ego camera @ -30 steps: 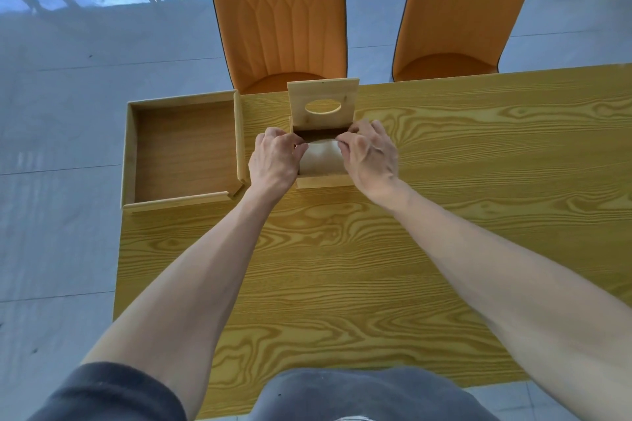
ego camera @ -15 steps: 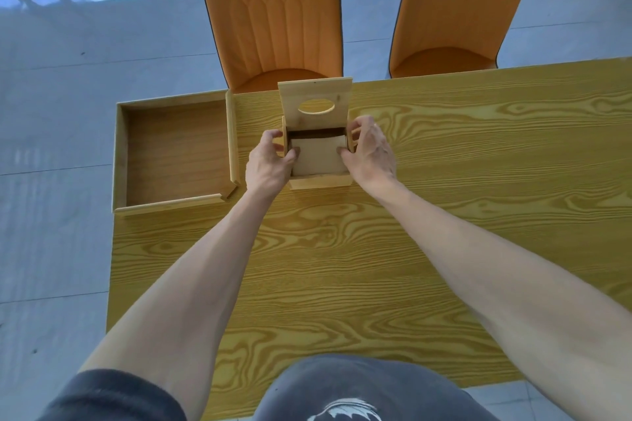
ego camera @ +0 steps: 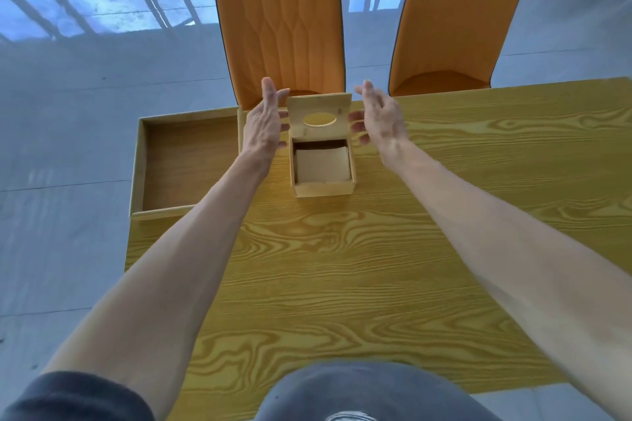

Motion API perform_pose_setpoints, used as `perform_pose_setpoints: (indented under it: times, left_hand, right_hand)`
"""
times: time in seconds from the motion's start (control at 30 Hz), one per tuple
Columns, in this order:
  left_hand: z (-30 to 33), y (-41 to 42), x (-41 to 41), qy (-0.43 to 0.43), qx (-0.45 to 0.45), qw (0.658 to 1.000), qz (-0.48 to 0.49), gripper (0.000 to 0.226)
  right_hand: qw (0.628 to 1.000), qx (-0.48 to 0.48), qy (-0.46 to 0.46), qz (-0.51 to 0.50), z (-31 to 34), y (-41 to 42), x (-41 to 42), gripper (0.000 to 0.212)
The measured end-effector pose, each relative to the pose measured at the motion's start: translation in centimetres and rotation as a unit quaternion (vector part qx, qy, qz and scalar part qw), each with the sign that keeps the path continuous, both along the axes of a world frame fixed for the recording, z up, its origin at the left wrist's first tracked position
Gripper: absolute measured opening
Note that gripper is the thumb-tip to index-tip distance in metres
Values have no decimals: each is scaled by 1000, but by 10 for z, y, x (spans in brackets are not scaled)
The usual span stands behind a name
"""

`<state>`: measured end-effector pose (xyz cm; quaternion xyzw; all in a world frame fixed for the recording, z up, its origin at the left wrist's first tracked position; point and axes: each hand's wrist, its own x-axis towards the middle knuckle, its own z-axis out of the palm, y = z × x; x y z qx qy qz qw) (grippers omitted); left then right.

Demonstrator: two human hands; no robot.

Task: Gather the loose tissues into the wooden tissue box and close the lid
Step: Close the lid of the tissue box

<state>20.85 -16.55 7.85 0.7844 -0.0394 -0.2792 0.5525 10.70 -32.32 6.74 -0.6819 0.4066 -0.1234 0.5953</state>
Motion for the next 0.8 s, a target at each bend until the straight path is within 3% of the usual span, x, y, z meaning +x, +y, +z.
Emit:
perform_pose_setpoints:
  times: [0.1,0.4,0.67,0.8]
  left_hand:
    - [3,-7,-1,-8,14,1000,-17,55]
    - [-6,3,-13,-12,20,999,47,27]
    - [-19,29,-41,-5,-13,999,48,14]
    - [-34,42,-58,-8,-4,999,51,22]
  right_hand:
    - [998,61,-5,-8,9,5,6,42]
    - [995,100,-2,-30,4,14,-3,19]
    - [996,90,22,-21,-4,27,-32,17]
    - [996,61,55,-27,-19,38,-49,26]
